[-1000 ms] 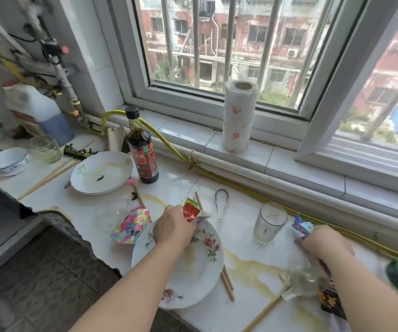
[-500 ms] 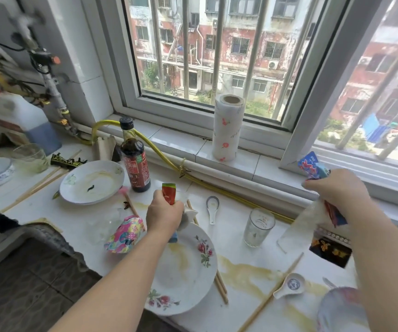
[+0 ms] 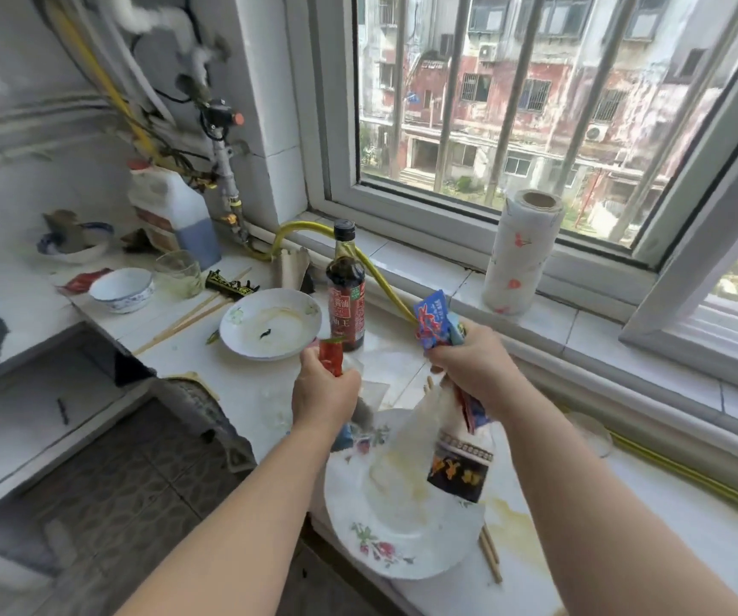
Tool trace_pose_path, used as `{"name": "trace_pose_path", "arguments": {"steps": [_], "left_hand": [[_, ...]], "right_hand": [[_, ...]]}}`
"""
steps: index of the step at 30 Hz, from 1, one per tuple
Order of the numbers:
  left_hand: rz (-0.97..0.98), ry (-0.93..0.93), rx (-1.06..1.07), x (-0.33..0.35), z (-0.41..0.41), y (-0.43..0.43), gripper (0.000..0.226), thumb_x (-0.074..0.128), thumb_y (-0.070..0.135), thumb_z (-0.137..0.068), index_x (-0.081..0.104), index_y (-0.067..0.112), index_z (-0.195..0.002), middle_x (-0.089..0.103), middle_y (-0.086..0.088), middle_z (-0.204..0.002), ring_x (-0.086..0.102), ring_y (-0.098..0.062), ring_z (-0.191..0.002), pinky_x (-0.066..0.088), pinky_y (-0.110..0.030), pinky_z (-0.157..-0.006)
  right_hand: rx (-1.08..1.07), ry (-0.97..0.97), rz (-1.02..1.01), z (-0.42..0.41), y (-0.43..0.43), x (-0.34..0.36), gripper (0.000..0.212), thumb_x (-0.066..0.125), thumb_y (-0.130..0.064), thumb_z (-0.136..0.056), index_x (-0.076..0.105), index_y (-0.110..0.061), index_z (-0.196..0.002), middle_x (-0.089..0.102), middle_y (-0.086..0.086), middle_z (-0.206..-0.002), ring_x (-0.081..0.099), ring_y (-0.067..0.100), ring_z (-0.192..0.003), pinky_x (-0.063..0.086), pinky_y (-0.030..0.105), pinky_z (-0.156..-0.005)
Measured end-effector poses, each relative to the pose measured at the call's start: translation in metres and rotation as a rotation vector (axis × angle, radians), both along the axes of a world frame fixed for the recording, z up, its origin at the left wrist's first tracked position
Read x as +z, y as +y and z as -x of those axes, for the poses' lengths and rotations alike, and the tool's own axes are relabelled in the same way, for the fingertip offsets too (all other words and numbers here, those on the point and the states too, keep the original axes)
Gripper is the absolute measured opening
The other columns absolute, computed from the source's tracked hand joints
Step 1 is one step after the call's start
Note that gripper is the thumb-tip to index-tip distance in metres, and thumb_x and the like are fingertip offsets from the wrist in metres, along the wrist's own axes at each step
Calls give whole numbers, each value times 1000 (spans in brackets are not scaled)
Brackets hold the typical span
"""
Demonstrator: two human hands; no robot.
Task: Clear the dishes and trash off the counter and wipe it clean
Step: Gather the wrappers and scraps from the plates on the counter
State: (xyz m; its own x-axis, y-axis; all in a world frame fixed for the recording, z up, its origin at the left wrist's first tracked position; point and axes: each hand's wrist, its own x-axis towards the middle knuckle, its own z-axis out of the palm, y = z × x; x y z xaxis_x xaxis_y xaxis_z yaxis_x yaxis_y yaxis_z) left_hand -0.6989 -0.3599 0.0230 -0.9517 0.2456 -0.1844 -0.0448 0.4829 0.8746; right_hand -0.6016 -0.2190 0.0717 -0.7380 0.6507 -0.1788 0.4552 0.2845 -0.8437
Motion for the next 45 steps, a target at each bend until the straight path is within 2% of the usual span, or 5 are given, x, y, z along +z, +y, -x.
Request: {"name": "trace_pose_path", "arguments": {"steps": [6,13,26,36,45], "left_hand": [[-90,-86,187,1,6,-52,26,59,19,-85,43,19,-106,55,-1,-96,54,-23,-89,47,-36,-82],[-227,-162,430,5,-30,-121,16,52,13,-88,49,13,-103,47,0,-78,45,-14,-63,37,-26,-54],[-267,-139,833,3,-149,-229,16,53,14,-88,47,18,-103,51,-1,-83,48,-12,-66,36,-25,-55],[-266,-78,1166,1,-242,-366,14,57,15,-85,48,15,-95,53,-3,-80,48,-14,-61,38,-27,-56],[-257,-100,1493,-28,-358,-554,17,54,12,-84,49,13,-101,50,0,-73,48,-14,-60,37,-26,-52]], "right_hand": [[89,16,186,30,-42,-7,6,59,-9,-82,56,-8,-88,62,9,-72,51,19,-55,43,27,-57],[191,49,320,33,-103,-9,11,59,-2,-84,55,-9,-76,55,9,-64,46,12,-42,37,15,-38],[522,-25,300,-27,-231,-24,7,64,-13,-79,63,-8,-84,62,12,-73,57,24,-67,48,32,-64],[916,-82,346,-80,-390,-21,4,60,-7,-82,60,-7,-87,62,7,-68,56,20,-63,49,31,-64],[1247,-237,325,-159,-610,-48,9,62,-5,-84,60,-1,-76,62,9,-66,51,18,-52,43,25,-53]]}}
